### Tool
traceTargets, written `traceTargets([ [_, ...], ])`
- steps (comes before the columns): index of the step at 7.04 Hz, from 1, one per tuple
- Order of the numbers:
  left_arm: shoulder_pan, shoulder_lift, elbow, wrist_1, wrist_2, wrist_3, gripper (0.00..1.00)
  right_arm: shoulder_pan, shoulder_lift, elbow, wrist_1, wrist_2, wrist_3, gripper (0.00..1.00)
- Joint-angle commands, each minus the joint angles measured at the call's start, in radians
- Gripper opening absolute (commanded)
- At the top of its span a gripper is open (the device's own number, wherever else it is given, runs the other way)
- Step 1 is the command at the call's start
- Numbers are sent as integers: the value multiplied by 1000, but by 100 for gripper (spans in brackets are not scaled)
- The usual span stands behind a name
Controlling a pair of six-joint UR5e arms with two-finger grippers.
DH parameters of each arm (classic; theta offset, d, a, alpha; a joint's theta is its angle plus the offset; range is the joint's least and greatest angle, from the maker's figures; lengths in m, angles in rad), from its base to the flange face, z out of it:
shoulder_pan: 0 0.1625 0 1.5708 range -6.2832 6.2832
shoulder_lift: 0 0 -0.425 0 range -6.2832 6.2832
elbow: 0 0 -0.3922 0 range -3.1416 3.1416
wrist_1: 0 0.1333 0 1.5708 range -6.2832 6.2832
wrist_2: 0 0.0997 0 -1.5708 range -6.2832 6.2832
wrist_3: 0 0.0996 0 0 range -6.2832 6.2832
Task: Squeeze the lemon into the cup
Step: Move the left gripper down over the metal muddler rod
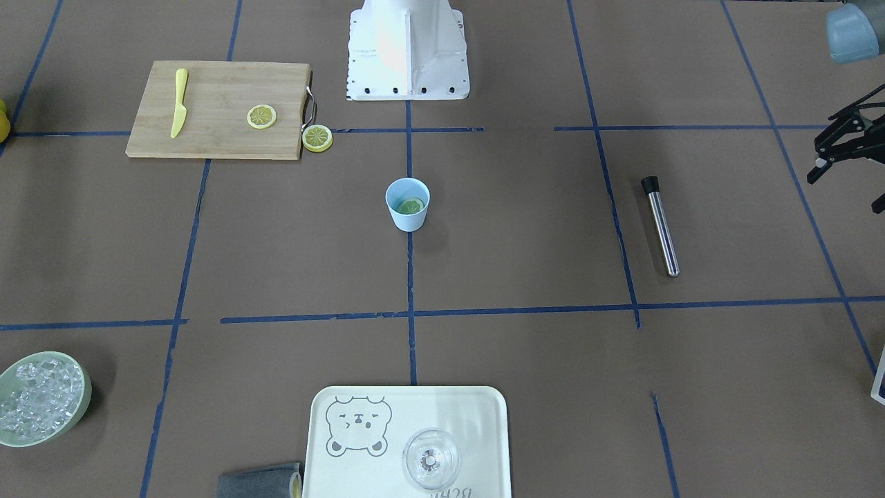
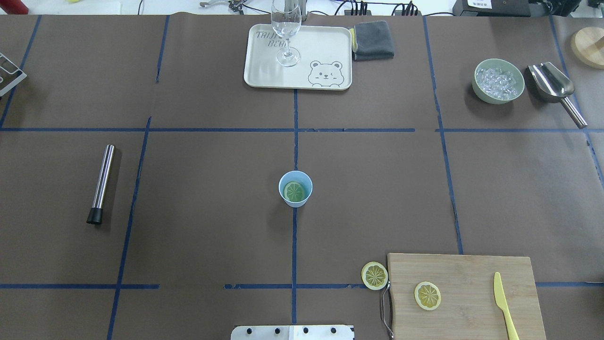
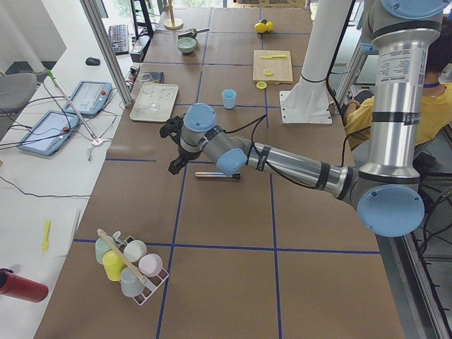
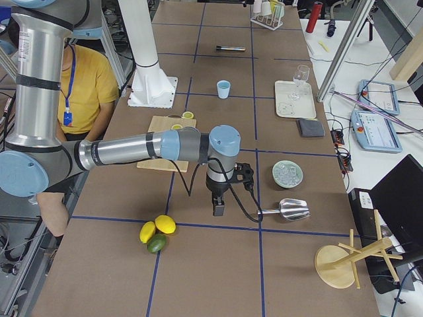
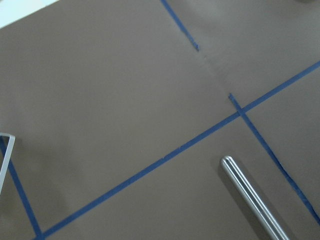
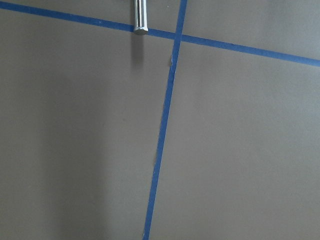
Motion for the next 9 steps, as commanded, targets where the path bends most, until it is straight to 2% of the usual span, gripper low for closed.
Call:
traceTargets([
  [1, 68, -12, 45, -232, 12, -347, 100, 1, -1, -5, 0, 0, -2, 100],
  [3, 224, 2, 24, -243, 110, -471, 100, 1, -4, -9, 0, 0, -2, 100],
  [4, 299, 43, 15, -241, 247, -593, 100, 1, -4, -12, 0, 0, -4, 100],
  [5, 400, 47, 19, -238, 353, -731, 100, 1, -6, -12, 0, 0, -5, 100],
  [6, 453, 48, 16, -194, 432, -781, 97, 1, -6, -12, 0, -1, -5, 100],
  [7, 493, 47, 24, -162, 465, -838, 86, 1, -4, -12, 0, -1, -7, 100],
  [9, 522, 38, 36, -99, 514, -843, 78, 1, -6, -19, 0, -1, -8, 100],
])
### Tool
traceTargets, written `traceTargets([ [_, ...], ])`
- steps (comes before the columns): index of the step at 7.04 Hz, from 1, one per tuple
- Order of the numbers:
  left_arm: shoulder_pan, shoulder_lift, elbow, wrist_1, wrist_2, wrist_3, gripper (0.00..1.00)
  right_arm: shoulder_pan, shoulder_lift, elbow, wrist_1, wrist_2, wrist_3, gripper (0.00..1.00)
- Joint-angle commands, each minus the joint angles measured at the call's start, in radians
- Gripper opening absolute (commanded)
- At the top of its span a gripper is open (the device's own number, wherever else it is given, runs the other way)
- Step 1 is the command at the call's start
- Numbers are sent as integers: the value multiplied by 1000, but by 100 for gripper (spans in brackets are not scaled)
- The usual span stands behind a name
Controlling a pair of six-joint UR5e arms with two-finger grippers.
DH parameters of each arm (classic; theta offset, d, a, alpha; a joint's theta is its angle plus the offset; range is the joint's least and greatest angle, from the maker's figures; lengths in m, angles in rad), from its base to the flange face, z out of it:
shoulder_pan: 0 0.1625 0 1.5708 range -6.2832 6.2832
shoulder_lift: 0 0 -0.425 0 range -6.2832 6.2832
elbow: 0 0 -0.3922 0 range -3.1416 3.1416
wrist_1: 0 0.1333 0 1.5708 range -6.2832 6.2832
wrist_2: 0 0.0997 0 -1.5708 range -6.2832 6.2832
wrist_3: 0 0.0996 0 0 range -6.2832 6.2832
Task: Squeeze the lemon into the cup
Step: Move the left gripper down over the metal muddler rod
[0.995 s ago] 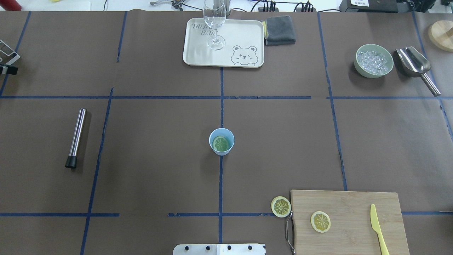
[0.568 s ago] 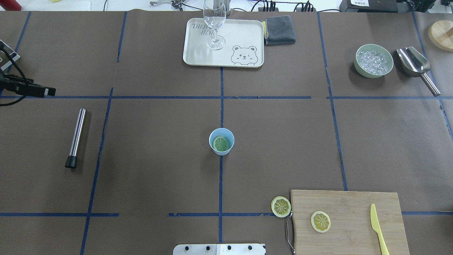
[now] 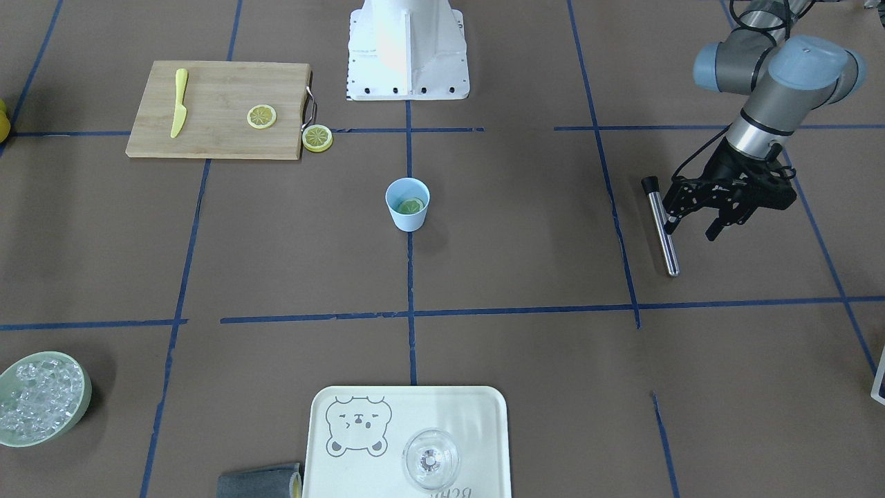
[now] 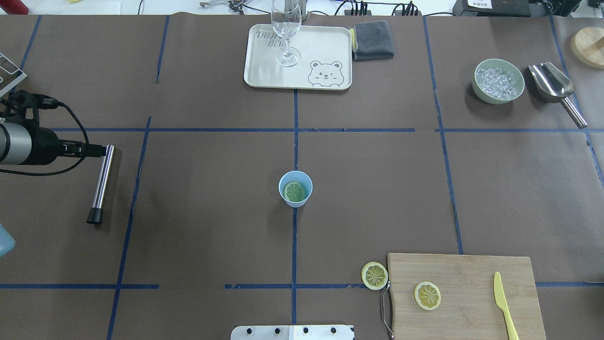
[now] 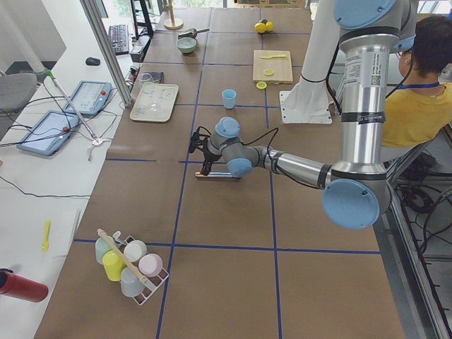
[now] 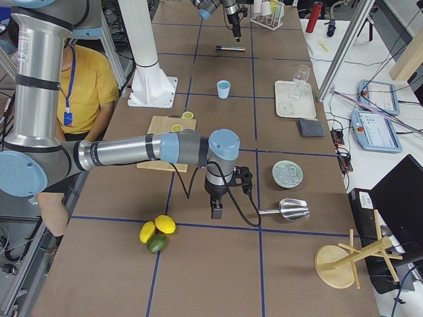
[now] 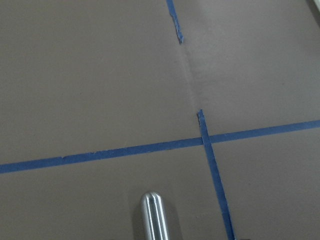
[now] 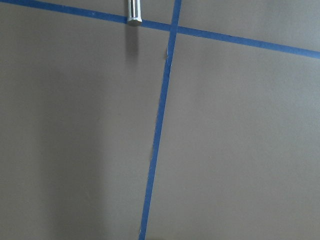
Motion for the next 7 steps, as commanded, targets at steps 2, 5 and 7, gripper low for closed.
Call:
traceTargets([
  [2, 23, -25, 20, 78, 26, 0, 71, 0, 0, -5, 0, 0, -3, 100],
  [5, 26, -108, 130, 72, 31, 3, 71, 3, 0, -5, 0, -2, -4, 100],
  [7, 68, -116, 144, 72, 31, 3, 70, 9, 1, -5, 0, -2, -6, 100],
])
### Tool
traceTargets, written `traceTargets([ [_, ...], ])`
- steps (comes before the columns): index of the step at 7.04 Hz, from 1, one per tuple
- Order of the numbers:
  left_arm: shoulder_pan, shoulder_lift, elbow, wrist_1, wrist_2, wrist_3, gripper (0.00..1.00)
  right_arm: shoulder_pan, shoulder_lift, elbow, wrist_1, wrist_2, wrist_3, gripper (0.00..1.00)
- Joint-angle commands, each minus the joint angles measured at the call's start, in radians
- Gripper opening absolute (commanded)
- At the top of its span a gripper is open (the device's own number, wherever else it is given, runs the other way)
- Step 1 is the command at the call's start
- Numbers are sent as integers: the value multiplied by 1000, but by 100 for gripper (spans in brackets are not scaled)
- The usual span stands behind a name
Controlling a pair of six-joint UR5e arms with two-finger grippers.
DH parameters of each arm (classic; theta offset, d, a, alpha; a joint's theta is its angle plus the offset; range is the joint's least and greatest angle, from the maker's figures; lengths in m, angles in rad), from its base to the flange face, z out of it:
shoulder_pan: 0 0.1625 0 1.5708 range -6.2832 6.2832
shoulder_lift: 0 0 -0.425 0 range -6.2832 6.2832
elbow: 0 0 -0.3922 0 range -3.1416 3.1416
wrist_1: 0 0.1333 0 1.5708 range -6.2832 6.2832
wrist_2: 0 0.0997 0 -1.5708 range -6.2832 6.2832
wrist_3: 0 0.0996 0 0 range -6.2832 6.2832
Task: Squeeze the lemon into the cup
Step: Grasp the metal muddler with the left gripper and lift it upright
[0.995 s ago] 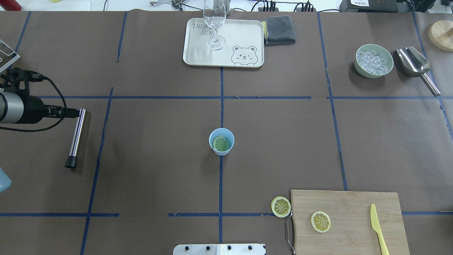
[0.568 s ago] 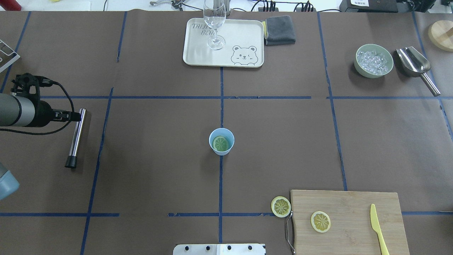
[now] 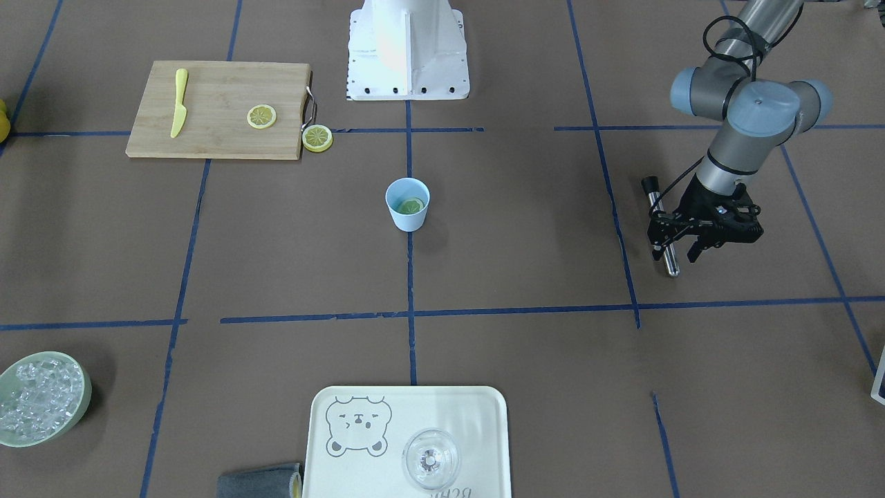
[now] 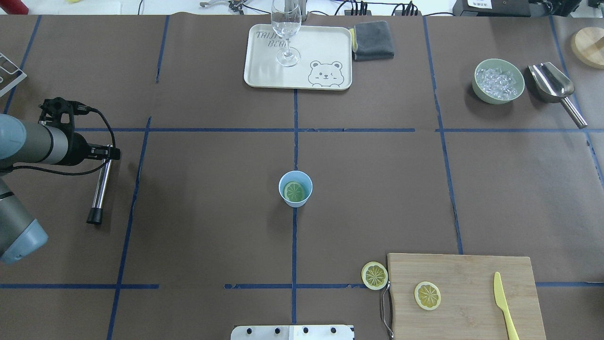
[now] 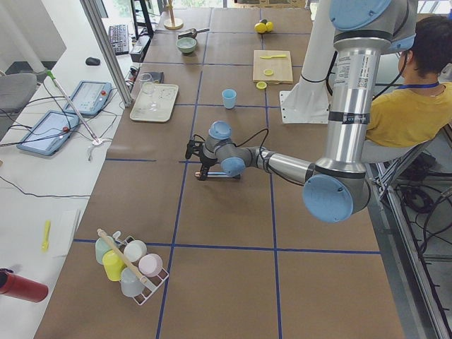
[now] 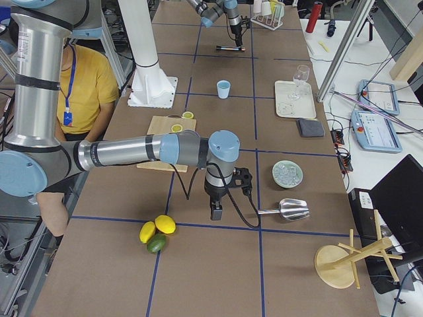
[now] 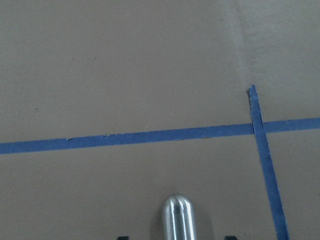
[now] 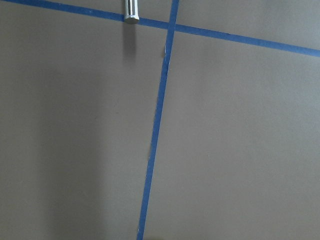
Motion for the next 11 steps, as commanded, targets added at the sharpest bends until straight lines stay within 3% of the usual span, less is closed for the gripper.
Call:
traceTargets([
  [1, 22, -8, 15, 0, 0, 0, 66, 6, 1, 0, 0, 0, -1, 100],
  [2, 22, -6, 14, -2, 0, 0, 46, 7, 1, 0, 0, 0, -1, 100],
  [3, 22, -5, 9, -3, 0, 8, 0, 7, 1, 0, 0, 0, -1, 100],
  [7, 17, -8, -44, -5, -1, 112, 0, 7, 3, 0, 0, -2, 2, 100],
  [8, 19, -76, -88, -28, 9, 111, 0, 6, 3, 0, 0, -2, 2, 100],
  [9, 20, -184, -96, -63, 91, 111, 0, 6, 3, -2, 0, 0, 4, 100],
  [11, 23, -251, -98, -206, 111, 111, 0, 7, 4, -14, 2, 0, 4, 100],
])
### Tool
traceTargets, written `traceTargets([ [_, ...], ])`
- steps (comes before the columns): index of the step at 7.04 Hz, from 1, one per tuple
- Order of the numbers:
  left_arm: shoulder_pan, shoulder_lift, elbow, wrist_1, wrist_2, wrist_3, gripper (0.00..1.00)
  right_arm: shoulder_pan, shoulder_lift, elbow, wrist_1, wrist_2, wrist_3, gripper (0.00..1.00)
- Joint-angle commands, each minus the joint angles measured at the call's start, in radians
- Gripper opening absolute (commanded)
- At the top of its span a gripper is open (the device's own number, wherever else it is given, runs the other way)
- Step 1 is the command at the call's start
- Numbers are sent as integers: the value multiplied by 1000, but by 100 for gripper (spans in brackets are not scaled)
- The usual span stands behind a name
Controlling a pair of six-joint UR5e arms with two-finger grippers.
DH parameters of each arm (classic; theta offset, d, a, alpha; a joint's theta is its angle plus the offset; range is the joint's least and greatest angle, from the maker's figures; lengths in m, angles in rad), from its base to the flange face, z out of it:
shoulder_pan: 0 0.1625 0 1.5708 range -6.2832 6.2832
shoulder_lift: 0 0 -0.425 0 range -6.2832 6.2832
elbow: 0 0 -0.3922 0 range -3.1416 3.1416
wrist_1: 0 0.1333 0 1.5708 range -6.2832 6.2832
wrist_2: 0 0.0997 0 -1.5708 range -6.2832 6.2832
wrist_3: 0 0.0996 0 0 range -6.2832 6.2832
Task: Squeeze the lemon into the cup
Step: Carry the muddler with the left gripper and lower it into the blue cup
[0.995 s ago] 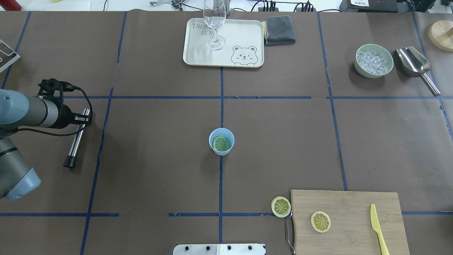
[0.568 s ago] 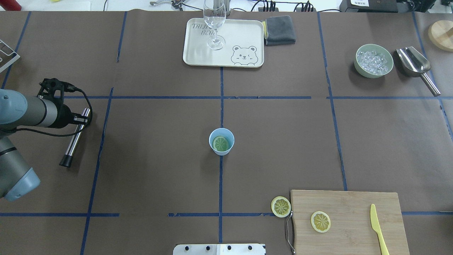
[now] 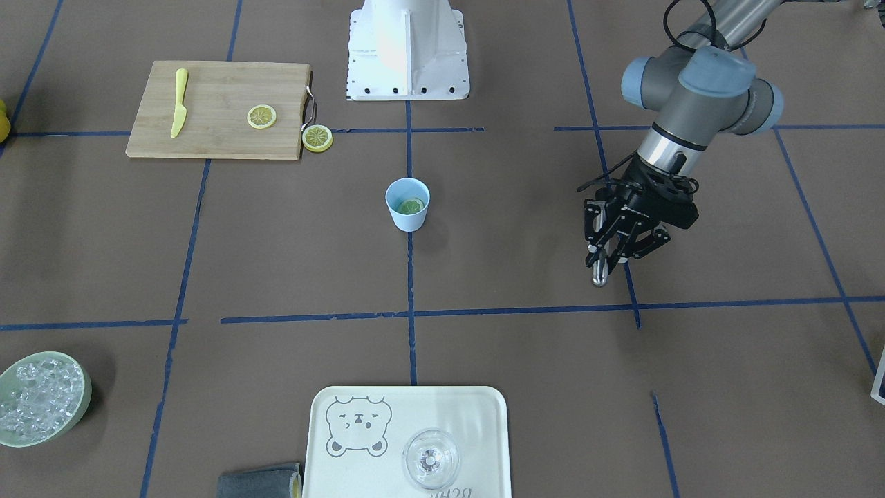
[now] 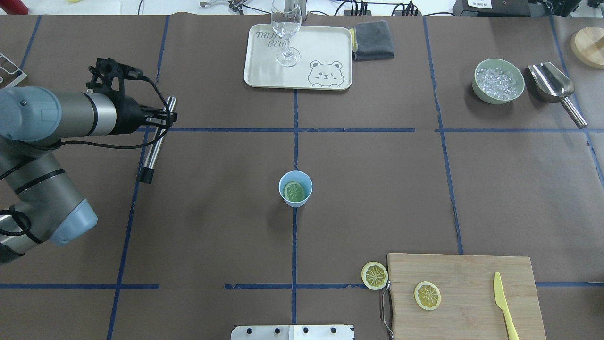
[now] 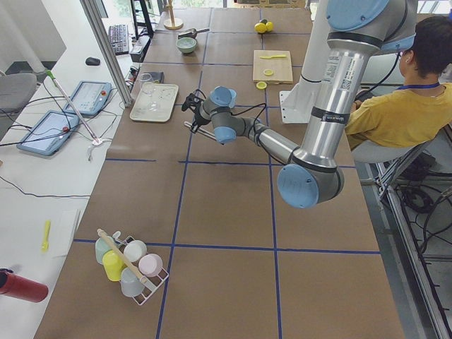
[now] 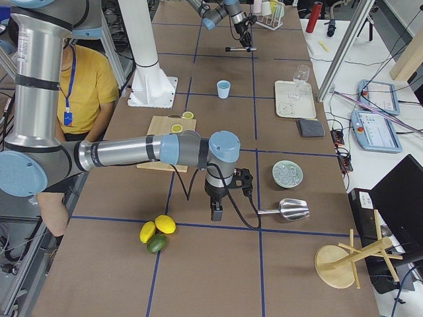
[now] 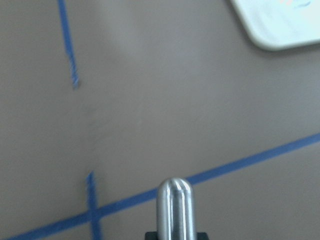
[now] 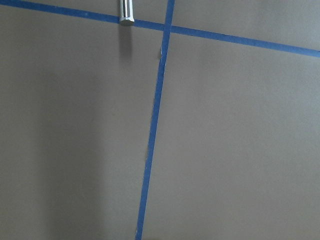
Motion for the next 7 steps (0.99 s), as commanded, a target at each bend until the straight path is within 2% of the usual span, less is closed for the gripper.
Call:
traceTargets([
  [1, 37, -47, 0, -173, 58, -3, 0, 0, 0, -3, 0, 2, 2, 100],
  [2, 151, -97, 13, -272, 197, -11, 0, 1, 0, -3, 0, 2, 2, 100],
  [3, 236, -151, 20, -307, 295, -2, 0, 1, 0, -3, 0, 2, 2, 100],
  [4, 253, -189, 23, -328, 316, 0, 0, 1, -1, -3, 0, 2, 2, 100],
  [6, 266, -243, 65, -499, 356, 160, 0, 1, 0, -5, 0, 2, 2, 100],
  [7, 295, -275, 120, -531, 456, 176, 0, 0, 0, -5, 0, 2, 2, 100],
])
